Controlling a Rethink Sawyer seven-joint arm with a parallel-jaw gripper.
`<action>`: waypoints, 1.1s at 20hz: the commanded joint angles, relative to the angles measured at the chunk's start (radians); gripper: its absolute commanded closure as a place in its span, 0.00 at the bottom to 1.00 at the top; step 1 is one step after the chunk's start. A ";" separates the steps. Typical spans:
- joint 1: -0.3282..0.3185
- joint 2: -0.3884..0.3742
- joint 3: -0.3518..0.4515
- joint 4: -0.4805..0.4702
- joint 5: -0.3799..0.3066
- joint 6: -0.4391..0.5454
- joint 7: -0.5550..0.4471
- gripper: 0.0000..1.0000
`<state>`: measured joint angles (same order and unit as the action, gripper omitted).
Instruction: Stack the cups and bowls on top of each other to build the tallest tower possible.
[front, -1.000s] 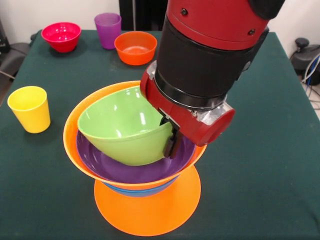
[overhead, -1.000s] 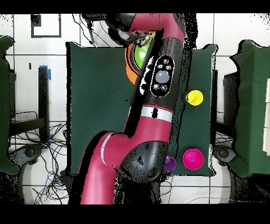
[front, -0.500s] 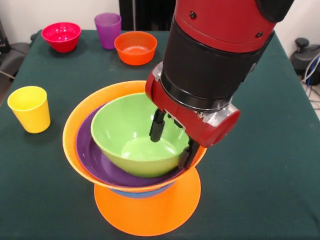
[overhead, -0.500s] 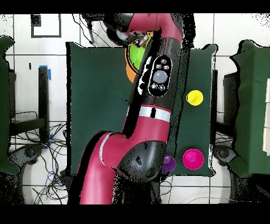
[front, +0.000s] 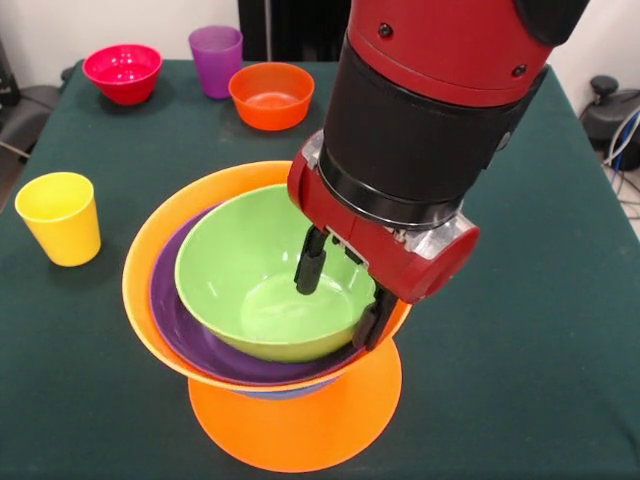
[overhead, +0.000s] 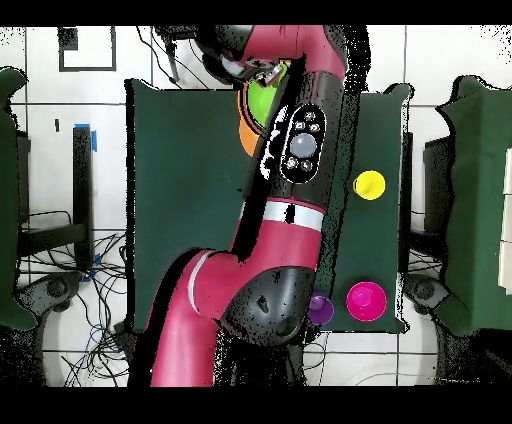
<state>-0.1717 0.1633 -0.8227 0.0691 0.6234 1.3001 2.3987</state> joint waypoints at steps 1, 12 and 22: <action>0.032 -0.024 0.051 0.099 -0.062 -0.060 -0.083 0.00; 0.057 -0.044 0.060 0.149 -0.086 -0.062 -0.085 0.00; 0.082 -0.070 0.073 0.209 -0.113 -0.081 -0.063 0.00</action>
<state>-0.1141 0.1124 -0.8204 0.1673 0.5836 1.2528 2.3987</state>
